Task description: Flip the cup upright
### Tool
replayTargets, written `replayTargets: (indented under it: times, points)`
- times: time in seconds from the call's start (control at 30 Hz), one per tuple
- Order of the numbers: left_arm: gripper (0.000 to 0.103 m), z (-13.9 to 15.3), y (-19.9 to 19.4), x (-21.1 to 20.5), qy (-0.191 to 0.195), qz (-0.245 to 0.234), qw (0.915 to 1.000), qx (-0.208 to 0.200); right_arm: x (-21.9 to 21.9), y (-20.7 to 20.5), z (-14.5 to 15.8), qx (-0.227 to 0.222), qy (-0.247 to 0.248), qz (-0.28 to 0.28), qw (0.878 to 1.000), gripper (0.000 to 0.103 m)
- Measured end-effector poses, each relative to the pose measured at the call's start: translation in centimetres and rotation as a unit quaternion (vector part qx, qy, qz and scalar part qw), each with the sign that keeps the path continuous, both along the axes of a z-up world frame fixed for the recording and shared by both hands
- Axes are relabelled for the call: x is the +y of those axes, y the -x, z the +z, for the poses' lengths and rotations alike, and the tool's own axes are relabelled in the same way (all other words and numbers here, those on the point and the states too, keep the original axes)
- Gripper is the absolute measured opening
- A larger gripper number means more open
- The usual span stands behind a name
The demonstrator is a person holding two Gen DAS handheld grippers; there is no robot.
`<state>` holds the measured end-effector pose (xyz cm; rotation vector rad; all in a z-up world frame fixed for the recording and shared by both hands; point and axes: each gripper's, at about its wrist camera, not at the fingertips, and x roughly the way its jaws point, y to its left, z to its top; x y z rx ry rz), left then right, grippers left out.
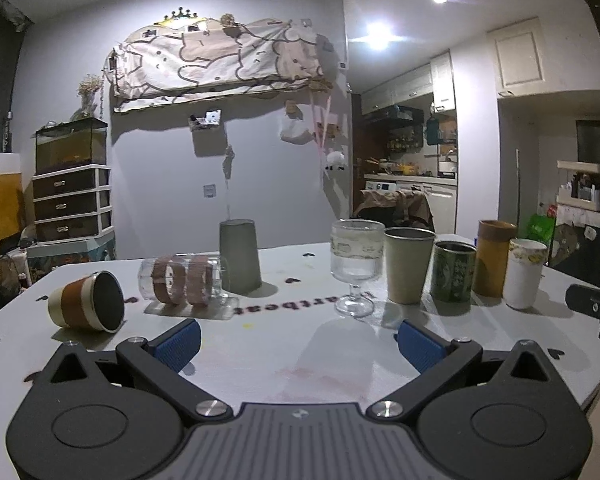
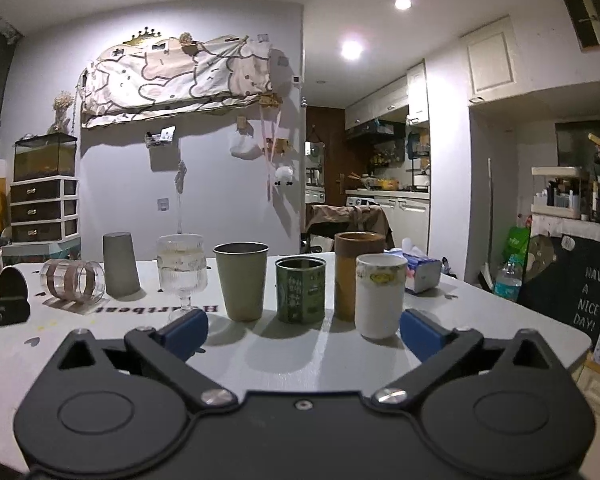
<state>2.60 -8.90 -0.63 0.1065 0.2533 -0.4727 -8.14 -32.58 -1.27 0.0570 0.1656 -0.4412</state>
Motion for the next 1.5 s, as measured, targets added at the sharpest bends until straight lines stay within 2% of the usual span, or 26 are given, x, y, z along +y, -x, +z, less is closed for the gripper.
replayTargets:
  times: [0.3, 1.5]
  points:
    - [0.103, -0.57, 0.58, -0.60, 0.000, -0.006, 0.9999, 0.009, 0.28, 0.72, -0.84, 0.010, 0.004, 0.002, 1.000, 0.103]
    - [0.103, -0.77, 0.83, -0.91, 0.000, -0.006, 0.9999, 0.013, 0.70, 0.72, -0.85, 0.017, 0.011, 0.008, 1.000, 0.103]
